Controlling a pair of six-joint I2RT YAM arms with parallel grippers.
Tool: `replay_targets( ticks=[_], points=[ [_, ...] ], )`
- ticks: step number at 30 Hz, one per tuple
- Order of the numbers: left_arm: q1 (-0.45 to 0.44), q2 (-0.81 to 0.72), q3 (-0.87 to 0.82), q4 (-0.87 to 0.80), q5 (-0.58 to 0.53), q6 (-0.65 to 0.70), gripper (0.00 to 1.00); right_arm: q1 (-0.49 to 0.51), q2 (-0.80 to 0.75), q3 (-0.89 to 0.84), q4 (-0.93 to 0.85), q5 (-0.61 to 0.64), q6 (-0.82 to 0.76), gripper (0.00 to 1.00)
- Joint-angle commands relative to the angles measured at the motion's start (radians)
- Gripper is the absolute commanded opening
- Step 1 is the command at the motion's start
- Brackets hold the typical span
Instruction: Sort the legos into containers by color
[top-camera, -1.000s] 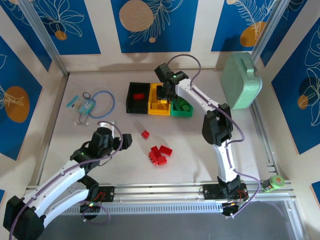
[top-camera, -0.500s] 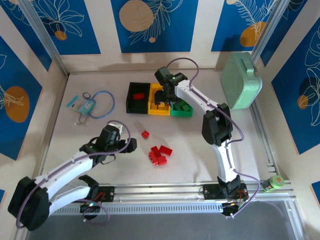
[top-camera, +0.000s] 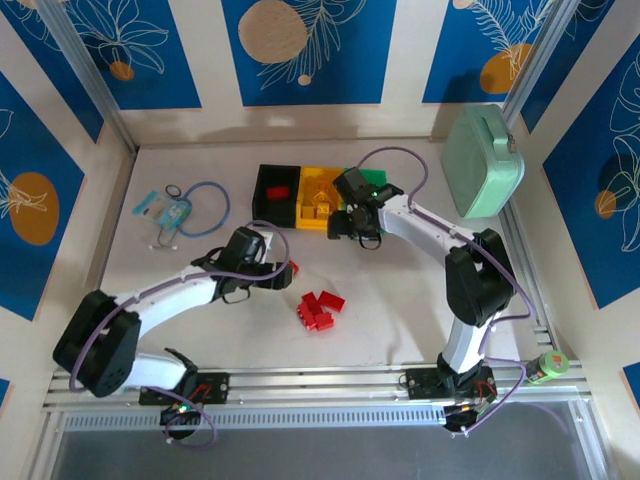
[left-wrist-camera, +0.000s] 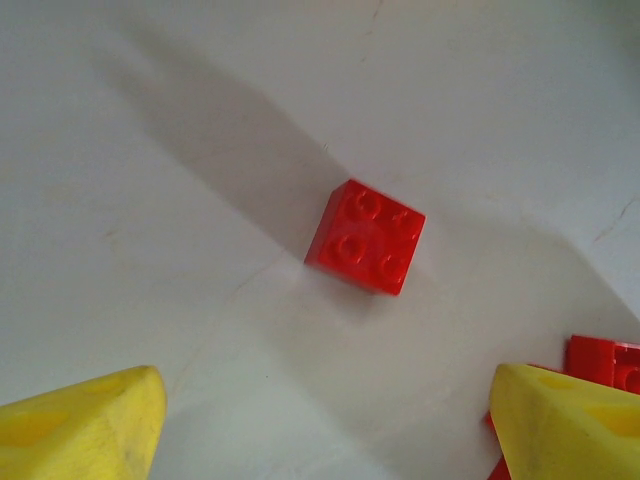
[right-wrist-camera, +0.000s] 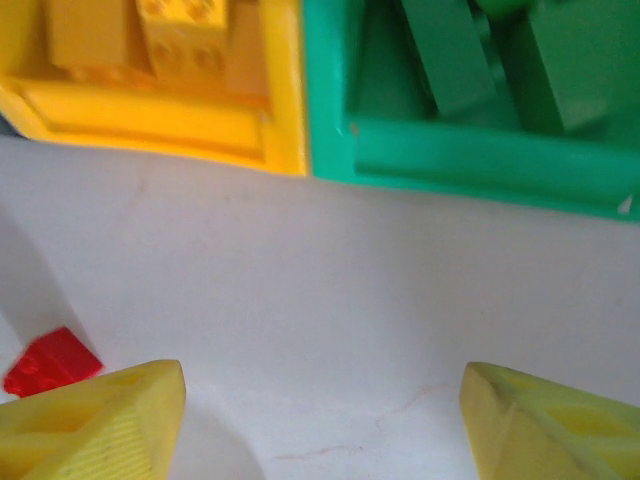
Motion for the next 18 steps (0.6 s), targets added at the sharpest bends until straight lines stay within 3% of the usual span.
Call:
replay_targets(
  ticks=[1,8,18],
  points=[
    [-0.032,0.065,0.064,-0.013,-0.026,0.055,0.82,-0.014,-0.072,-0.084,0.050,-0.016,0.045,0.73],
    [-0.064,0.205,0.152,-0.013,-0.070,0.064,0.70,-0.034,-0.160,-0.240,0.089,-0.033,0.073,0.73],
    [-0.069,0.314,0.224,-0.030,-0.088,0.073,0.59,-0.048,-0.203,-0.325,0.115,-0.046,0.091,0.72]
  ],
)
